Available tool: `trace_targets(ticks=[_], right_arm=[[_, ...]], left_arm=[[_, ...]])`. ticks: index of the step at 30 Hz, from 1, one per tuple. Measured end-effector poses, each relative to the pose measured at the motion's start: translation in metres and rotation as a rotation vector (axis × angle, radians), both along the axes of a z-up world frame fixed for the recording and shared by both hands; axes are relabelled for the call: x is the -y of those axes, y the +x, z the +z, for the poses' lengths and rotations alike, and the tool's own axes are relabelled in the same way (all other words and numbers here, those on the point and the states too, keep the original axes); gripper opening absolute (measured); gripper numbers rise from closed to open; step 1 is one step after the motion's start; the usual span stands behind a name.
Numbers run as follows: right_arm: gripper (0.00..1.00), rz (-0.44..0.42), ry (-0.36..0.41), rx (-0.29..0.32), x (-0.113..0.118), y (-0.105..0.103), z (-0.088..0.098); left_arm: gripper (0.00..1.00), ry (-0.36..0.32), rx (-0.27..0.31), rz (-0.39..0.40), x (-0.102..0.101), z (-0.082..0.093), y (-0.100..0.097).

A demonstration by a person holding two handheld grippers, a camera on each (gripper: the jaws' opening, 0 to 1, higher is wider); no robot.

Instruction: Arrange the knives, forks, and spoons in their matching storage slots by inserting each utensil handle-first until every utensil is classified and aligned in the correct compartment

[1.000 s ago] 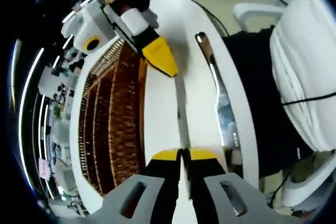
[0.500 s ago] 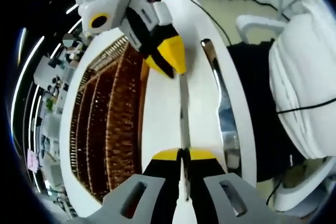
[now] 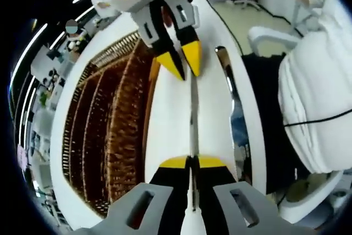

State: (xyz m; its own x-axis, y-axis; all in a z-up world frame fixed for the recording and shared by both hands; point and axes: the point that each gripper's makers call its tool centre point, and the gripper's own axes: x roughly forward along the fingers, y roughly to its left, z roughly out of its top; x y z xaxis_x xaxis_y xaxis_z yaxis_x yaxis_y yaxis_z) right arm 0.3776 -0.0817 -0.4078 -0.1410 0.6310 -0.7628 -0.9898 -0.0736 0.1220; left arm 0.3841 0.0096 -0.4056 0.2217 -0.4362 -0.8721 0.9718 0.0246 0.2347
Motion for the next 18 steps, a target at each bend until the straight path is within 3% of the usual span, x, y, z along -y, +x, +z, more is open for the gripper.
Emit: trace_targets(ticks=[6, 14, 18], right_arm=[[0.03, -0.023, -0.004, 0.038, 0.0, 0.007, 0.001], [0.02, -0.052, 0.0, 0.01, 0.001, 0.009, 0.0], [0.02, -0.08, 0.013, -0.033, 0.001, 0.011, -0.001]], left_arm=[[0.03, -0.031, -0.056, 0.033, -0.001, 0.0, 0.004], [0.03, -0.051, -0.088, 0.041, 0.0, -0.002, 0.003], [0.04, -0.066, -0.101, 0.052, 0.001, -0.002, 0.003]])
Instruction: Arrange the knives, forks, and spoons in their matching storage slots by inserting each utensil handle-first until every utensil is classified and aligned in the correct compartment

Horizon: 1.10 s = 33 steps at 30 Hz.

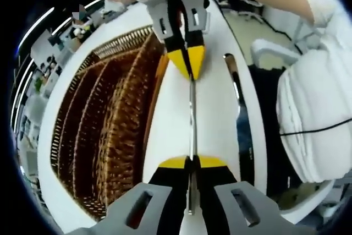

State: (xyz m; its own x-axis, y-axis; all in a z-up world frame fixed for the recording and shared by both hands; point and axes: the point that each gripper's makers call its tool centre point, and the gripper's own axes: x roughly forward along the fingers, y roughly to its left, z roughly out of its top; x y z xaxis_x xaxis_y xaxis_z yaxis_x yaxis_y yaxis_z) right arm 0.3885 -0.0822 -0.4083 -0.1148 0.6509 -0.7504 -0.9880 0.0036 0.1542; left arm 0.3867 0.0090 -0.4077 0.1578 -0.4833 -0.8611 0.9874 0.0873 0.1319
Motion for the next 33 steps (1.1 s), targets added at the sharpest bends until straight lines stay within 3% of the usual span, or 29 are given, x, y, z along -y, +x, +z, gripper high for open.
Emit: trace_targets(ticks=[2, 4, 12, 33], right_arm=[[0.02, -0.001, 0.009, -0.017, 0.0, -0.0002, -0.0003], [0.02, -0.042, 0.015, -0.07, -0.0003, -0.0013, -0.0004], [0.02, -0.053, 0.016, -0.111, 0.0003, -0.0001, -0.0021], [0.03, -0.047, 0.029, -0.077, 0.0001, -0.001, -0.0021]], left_arm=[[0.04, -0.002, -0.002, -0.001, 0.0, -0.0001, 0.0001], [0.04, -0.004, -0.002, -0.004, 0.0001, -0.0003, -0.0001], [0.05, -0.014, 0.002, -0.007, 0.001, -0.0003, 0.0003], [0.05, -0.037, -0.002, -0.008, 0.0009, 0.0003, 0.0007]])
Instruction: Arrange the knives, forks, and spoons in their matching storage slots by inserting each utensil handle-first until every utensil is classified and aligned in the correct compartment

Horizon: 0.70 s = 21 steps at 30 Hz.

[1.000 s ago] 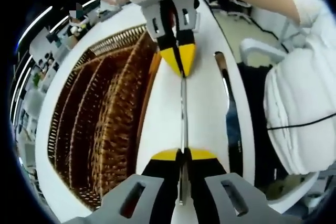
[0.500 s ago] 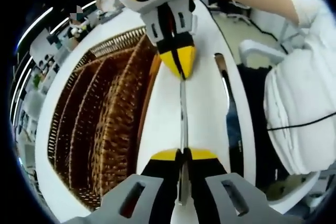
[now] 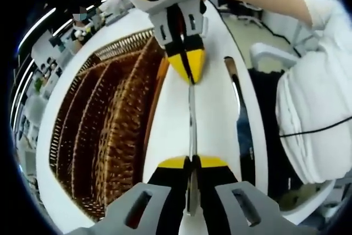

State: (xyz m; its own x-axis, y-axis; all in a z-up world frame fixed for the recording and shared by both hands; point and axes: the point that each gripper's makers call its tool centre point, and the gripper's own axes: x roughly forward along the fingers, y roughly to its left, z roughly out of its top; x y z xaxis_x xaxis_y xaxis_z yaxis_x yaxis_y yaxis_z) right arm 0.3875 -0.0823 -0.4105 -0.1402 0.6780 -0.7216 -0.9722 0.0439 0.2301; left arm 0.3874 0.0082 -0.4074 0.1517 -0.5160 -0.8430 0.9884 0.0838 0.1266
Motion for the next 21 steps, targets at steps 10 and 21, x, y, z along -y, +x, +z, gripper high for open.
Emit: trace_targets(ticks=[10, 21], right_arm=[[0.03, -0.006, 0.021, 0.005, 0.0, -0.0004, -0.0005], [0.02, -0.005, 0.032, 0.01, 0.0011, -0.0003, -0.0009]], left_arm=[[0.04, -0.013, -0.009, 0.004, -0.0002, -0.0008, -0.0006], [0.08, -0.051, -0.004, 0.026, -0.0017, -0.0004, 0.0035]])
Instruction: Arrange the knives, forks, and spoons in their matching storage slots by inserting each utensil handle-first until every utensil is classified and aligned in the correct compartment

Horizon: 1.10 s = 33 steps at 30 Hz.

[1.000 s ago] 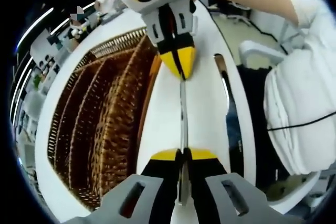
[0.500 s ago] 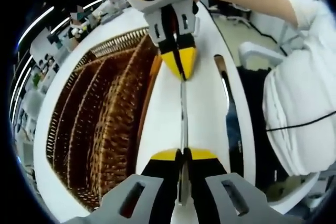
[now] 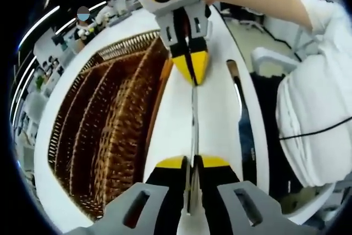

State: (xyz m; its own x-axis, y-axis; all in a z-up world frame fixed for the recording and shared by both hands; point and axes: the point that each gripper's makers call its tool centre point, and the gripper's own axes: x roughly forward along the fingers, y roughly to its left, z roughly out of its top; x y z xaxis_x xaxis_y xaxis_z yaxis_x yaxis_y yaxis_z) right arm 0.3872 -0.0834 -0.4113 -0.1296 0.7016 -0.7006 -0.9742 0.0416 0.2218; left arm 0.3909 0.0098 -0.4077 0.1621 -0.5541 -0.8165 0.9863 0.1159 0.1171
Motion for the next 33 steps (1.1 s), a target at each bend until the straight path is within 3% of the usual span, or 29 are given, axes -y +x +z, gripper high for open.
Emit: trace_targets(ticks=[9, 33], right_arm=[[0.02, 0.01, -0.008, 0.014, 0.005, -0.001, 0.0], [0.02, 0.05, -0.057, 0.069, 0.007, -0.005, 0.0]], left_arm=[[0.1, -0.034, -0.002, 0.011, -0.006, 0.0, -0.002], [0.03, -0.003, -0.027, -0.003, -0.011, -0.001, -0.009]])
